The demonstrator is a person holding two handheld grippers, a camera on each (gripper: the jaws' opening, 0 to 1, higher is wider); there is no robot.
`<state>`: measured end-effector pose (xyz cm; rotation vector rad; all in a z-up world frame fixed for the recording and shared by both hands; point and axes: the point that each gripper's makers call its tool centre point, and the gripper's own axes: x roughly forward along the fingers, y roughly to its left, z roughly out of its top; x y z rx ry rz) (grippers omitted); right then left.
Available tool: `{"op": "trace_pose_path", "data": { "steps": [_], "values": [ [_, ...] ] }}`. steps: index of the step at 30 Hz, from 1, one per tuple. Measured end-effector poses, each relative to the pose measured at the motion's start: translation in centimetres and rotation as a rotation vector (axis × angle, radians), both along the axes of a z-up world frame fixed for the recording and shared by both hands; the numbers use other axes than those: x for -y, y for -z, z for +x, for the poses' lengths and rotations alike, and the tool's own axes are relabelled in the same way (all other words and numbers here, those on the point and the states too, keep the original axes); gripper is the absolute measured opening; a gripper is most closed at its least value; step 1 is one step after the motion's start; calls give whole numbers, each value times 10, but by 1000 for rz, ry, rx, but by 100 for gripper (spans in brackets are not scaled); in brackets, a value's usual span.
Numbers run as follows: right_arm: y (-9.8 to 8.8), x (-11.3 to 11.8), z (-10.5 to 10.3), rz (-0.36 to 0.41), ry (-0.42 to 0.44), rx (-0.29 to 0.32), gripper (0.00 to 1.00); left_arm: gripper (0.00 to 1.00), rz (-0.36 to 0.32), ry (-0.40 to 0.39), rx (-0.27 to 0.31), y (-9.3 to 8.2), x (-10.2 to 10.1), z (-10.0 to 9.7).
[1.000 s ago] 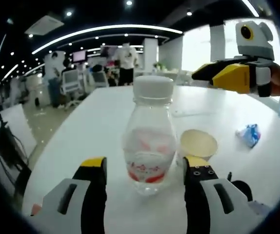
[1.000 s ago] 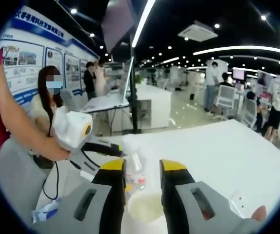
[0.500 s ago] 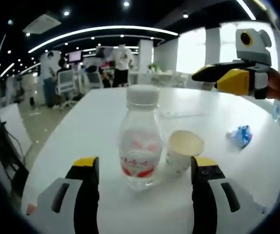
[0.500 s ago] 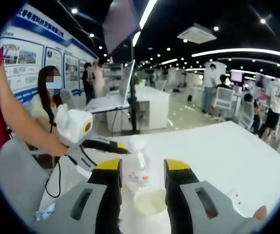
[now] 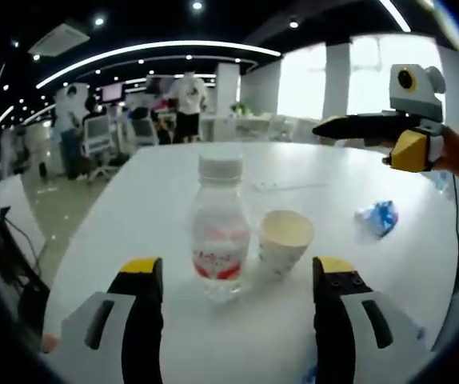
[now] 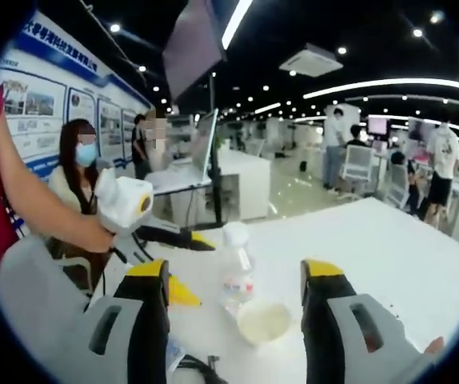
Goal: Arrange the tabletop items into an orderly group along one side of the table until the central work area is clear of visible clutter.
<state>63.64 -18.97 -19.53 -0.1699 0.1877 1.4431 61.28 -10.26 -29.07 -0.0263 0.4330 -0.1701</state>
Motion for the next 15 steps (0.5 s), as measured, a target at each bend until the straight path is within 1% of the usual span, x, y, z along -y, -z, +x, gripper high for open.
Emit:
{"op": "trace_pose_path", "data": {
  "steps": [1, 2, 5, 7, 8, 12, 15],
  "values": [
    [-6, 1, -2, 38, 9, 5, 76, 73, 0, 8, 1, -1, 1, -2],
    [-8, 3, -3, 55, 17, -3, 81, 73, 0, 11, 1, -1, 2, -3],
    [-8, 9, -7, 64, 44, -18, 92, 73, -2, 26, 4, -4, 5, -10],
    [-10, 14, -12, 85, 54, -24, 96, 73, -7, 37, 6, -7, 6, -13],
    [-11, 16, -14, 98, 62, -31, 100, 73, -12, 41, 5, -7, 7, -14],
    [-11, 27, -25, 116, 79, -38, 100, 71, -15, 62, 1, -9, 9, -22],
    [-9, 38, -38, 127, 92, -31, 100, 71, -15, 74, 1, -10, 10, -29]
  ]
}}
